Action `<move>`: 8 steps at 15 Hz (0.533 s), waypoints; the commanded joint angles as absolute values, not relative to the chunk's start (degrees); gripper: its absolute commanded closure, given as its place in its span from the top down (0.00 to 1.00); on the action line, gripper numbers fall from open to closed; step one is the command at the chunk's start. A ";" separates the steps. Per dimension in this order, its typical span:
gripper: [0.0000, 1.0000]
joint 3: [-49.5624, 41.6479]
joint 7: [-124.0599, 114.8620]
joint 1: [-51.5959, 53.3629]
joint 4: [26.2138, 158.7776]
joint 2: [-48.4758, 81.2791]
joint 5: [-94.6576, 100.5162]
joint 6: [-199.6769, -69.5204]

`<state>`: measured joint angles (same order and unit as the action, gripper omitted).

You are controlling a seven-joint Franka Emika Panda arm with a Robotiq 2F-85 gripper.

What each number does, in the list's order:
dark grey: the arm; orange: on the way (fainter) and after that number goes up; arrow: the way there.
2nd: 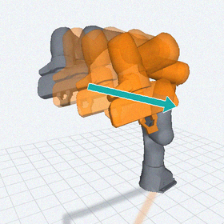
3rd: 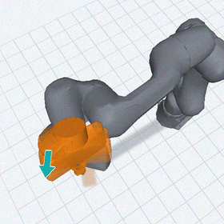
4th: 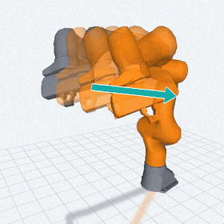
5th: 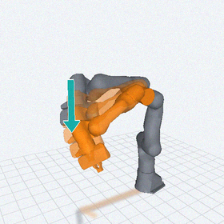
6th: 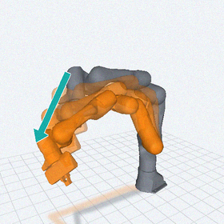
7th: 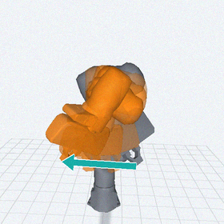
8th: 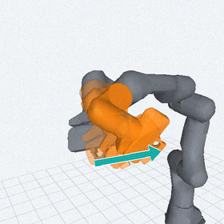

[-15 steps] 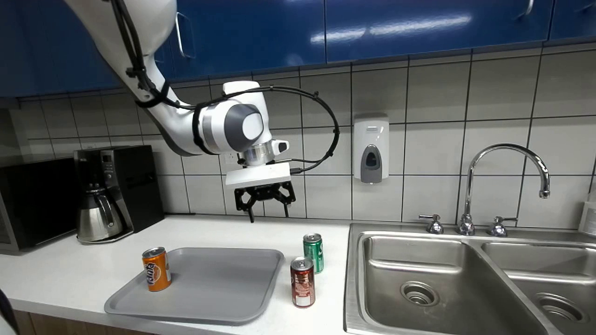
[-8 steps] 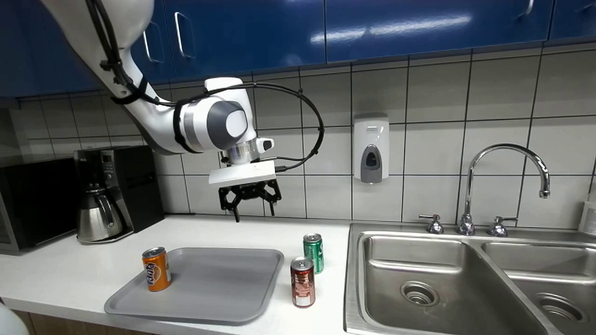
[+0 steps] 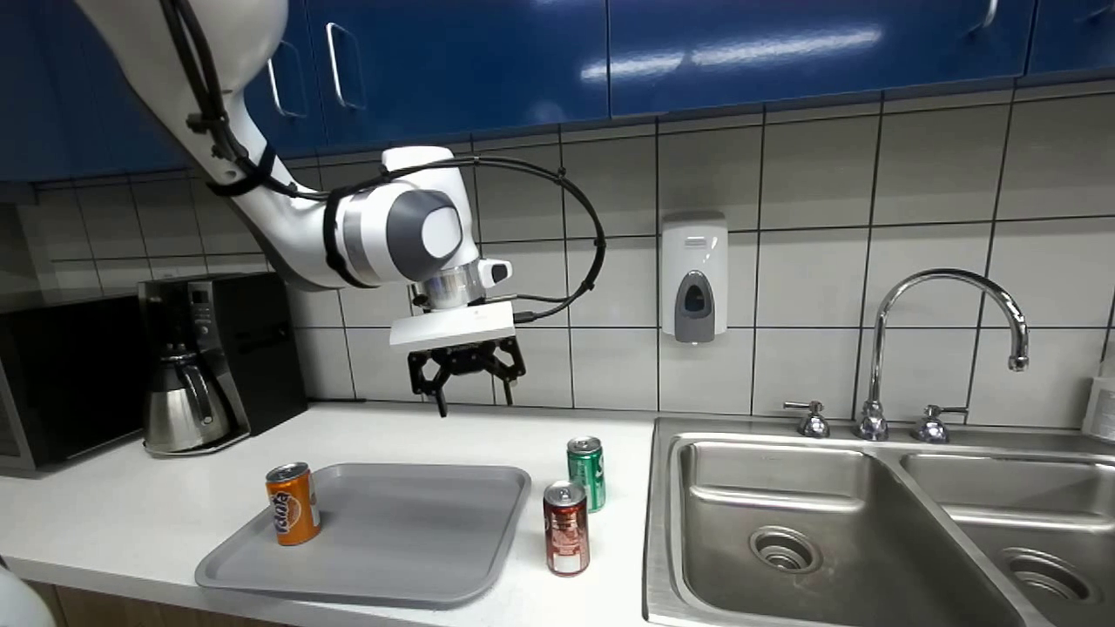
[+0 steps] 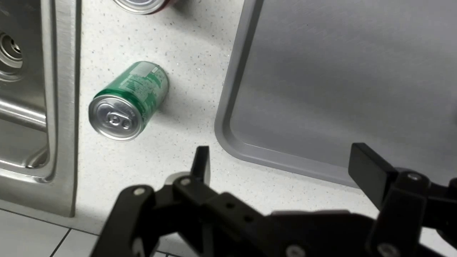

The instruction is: Remove the cans from the grey tray.

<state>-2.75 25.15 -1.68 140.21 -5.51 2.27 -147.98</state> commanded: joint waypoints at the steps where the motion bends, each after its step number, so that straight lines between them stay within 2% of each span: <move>1: 1.00 -0.56 18.22 -0.13 140.34 -6.00 6.00 -148.44; 8: 1.00 4.93 2.83 3.13 139.68 -5.99 15.32 -148.56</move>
<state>2.99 9.30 2.55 140.12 -5.47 11.33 -148.73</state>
